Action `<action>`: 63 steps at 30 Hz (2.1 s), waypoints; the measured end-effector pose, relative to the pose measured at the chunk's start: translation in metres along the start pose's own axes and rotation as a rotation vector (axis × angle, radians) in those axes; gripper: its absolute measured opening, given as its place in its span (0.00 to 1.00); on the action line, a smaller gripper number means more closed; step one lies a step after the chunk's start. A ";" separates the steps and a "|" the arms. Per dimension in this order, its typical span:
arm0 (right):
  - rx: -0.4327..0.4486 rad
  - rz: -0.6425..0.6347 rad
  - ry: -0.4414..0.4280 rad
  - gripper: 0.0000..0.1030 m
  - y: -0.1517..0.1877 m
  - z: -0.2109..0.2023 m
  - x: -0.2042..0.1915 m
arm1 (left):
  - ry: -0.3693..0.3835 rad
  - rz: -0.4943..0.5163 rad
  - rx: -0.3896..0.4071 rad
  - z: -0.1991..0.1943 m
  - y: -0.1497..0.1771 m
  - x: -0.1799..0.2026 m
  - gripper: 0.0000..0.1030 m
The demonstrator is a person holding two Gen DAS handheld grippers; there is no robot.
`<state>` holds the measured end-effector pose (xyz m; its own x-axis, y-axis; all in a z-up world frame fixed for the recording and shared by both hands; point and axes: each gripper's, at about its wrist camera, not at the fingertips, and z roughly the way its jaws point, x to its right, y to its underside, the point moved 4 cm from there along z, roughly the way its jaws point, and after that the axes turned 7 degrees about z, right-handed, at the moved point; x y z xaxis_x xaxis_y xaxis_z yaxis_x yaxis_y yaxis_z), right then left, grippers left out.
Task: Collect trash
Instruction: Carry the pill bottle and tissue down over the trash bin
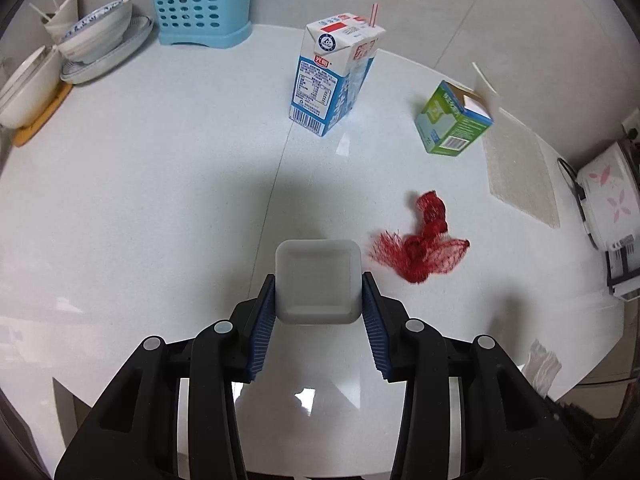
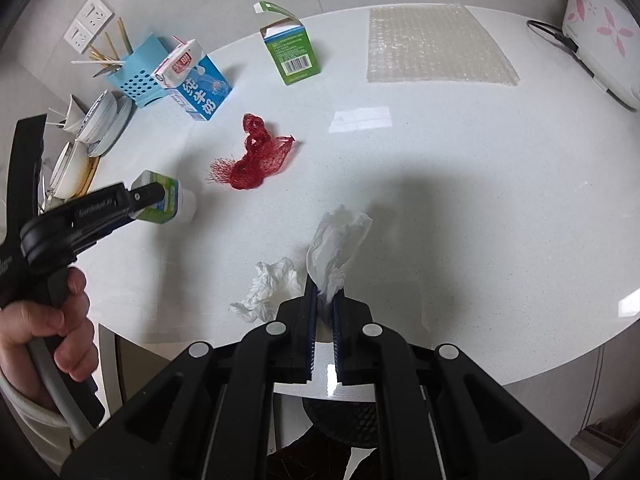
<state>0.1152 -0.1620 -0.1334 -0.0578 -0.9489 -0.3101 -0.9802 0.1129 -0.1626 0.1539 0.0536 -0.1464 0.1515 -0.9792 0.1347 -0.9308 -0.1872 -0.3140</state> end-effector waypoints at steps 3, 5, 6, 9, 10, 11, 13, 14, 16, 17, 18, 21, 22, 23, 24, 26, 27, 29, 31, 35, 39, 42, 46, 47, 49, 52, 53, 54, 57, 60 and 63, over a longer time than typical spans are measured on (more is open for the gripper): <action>0.004 -0.048 -0.015 0.06 -0.001 -0.005 -0.005 | -0.009 -0.022 0.013 -0.013 0.012 -0.003 0.39; 0.007 -0.079 -0.028 0.06 -0.001 -0.010 -0.008 | -0.026 -0.030 0.029 -0.023 0.020 -0.004 0.39; 0.007 -0.088 -0.037 0.06 -0.001 -0.012 -0.007 | -0.033 -0.037 0.035 -0.028 0.025 -0.004 0.39; 0.011 -0.127 -0.061 0.06 0.003 -0.021 -0.007 | -0.037 -0.049 0.055 -0.041 0.038 -0.002 0.39; 0.009 -0.136 -0.069 0.06 0.005 -0.024 -0.007 | -0.036 -0.050 0.059 -0.044 0.043 0.000 0.39; 0.007 -0.145 -0.077 0.06 0.007 -0.026 -0.005 | -0.036 -0.052 0.061 -0.046 0.047 0.002 0.39; 0.008 -0.171 -0.088 0.06 0.012 -0.032 -0.003 | -0.035 -0.054 0.066 -0.051 0.058 0.008 0.39; 0.010 -0.183 -0.093 0.06 0.014 -0.035 -0.002 | -0.034 -0.054 0.071 -0.053 0.063 0.011 0.39; 0.012 -0.202 -0.104 0.06 0.019 -0.041 0.002 | -0.039 -0.058 0.078 -0.060 0.076 0.015 0.39; 0.014 -0.210 -0.109 0.06 0.021 -0.043 0.003 | -0.042 -0.059 0.081 -0.062 0.081 0.018 0.39; 0.016 -0.220 -0.112 0.06 0.024 -0.046 0.005 | -0.043 -0.060 0.087 -0.067 0.088 0.021 0.39; 0.022 -0.244 -0.104 0.06 0.033 -0.053 0.010 | -0.046 -0.055 0.094 -0.079 0.106 0.028 0.39; 0.025 -0.249 -0.105 0.06 0.037 -0.057 0.012 | -0.042 -0.053 0.098 -0.083 0.111 0.029 0.39; 0.029 -0.250 -0.106 0.06 0.040 -0.060 0.014 | -0.035 -0.051 0.102 -0.087 0.115 0.030 0.39; 0.035 -0.255 -0.105 0.06 0.044 -0.064 0.016 | -0.026 -0.043 0.107 -0.091 0.120 0.032 0.39; 0.053 -0.261 -0.098 0.06 0.051 -0.068 0.018 | -0.022 -0.023 0.118 -0.096 0.127 0.033 0.39; 0.060 -0.260 -0.091 0.06 0.054 -0.070 0.019 | -0.011 -0.020 0.125 -0.098 0.130 0.033 0.39; 0.070 -0.247 -0.088 0.06 0.062 -0.073 0.022 | 0.010 -0.006 0.130 -0.102 0.136 0.033 0.39; 0.077 -0.231 -0.092 0.06 0.070 -0.077 0.023 | 0.005 0.029 0.147 -0.108 0.142 0.035 0.39; 0.113 -0.223 -0.105 0.06 0.086 -0.084 0.022 | 0.025 0.076 0.165 -0.114 0.158 0.038 0.39; 0.124 -0.211 -0.104 0.06 0.104 -0.086 0.026 | 0.038 0.117 0.182 -0.111 0.181 0.039 0.39; 0.115 -0.220 -0.093 0.06 0.117 -0.085 0.030 | 0.057 0.120 0.178 -0.106 0.198 0.036 0.39; 0.113 -0.230 -0.097 0.06 0.135 -0.083 0.035 | 0.066 0.139 0.182 -0.101 0.218 0.033 0.39; 0.111 -0.235 -0.106 0.06 0.140 -0.082 0.035 | 0.071 0.142 0.181 -0.099 0.222 0.033 0.39; 0.109 -0.251 -0.107 0.06 0.150 -0.080 0.034 | 0.074 0.147 0.176 -0.095 0.231 0.031 0.39; 0.105 -0.273 -0.112 0.06 0.162 -0.075 0.033 | 0.076 0.158 0.169 -0.089 0.242 0.030 0.39; 0.102 -0.278 -0.122 0.06 0.165 -0.074 0.033 | 0.075 0.158 0.160 -0.087 0.245 0.029 0.39; 0.096 -0.278 -0.136 0.06 0.169 -0.074 0.033 | 0.079 0.155 0.149 -0.084 0.248 0.028 0.39; 0.086 -0.289 -0.137 0.06 0.179 -0.068 0.036 | 0.079 0.149 0.132 -0.077 0.256 0.026 0.39; 0.071 -0.308 -0.119 0.06 0.188 -0.058 0.037 | 0.076 0.148 0.116 -0.068 0.263 0.023 0.39; 0.048 -0.318 -0.109 0.06 0.196 -0.045 0.040 | 0.079 0.129 0.086 -0.054 0.272 0.018 0.39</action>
<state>-0.0881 -0.1905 -0.1358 0.2729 -0.9020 -0.3344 -0.9356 -0.1679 -0.3106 -0.1146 -0.0109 -0.1783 0.0026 -0.9871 0.1600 -0.9086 -0.0691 -0.4119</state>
